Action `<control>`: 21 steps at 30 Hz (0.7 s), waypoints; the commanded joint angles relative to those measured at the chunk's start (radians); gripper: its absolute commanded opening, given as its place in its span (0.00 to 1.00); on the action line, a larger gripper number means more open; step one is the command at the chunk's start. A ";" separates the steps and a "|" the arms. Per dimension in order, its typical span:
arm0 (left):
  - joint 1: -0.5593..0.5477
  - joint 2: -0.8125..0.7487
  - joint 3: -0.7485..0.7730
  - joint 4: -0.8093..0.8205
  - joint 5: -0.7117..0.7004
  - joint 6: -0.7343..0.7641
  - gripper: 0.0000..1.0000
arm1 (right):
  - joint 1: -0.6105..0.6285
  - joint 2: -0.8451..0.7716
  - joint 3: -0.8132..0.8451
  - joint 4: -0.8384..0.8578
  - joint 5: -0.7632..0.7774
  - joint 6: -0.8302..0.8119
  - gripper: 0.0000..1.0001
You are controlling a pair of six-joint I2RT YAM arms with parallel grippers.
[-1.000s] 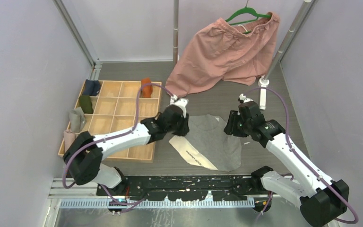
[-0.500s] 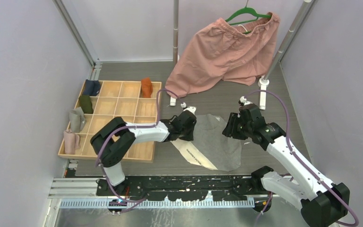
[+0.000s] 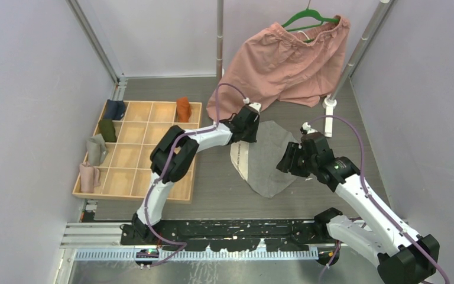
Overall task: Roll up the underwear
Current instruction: Flatten out the underwear at the center of the board.
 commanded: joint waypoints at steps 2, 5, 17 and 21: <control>-0.010 -0.135 -0.068 0.026 0.048 0.044 0.02 | 0.000 -0.029 -0.017 0.047 0.029 0.037 0.55; -0.016 -0.301 -0.208 0.094 0.042 0.008 0.04 | 0.001 -0.010 -0.028 0.083 0.056 0.046 0.56; -0.207 -0.431 -0.529 0.246 0.066 -0.085 0.05 | 0.000 0.129 0.012 0.174 0.152 0.050 0.49; -0.238 -0.371 -0.535 0.263 0.017 -0.079 0.05 | 0.000 0.157 0.050 0.162 0.163 0.037 0.53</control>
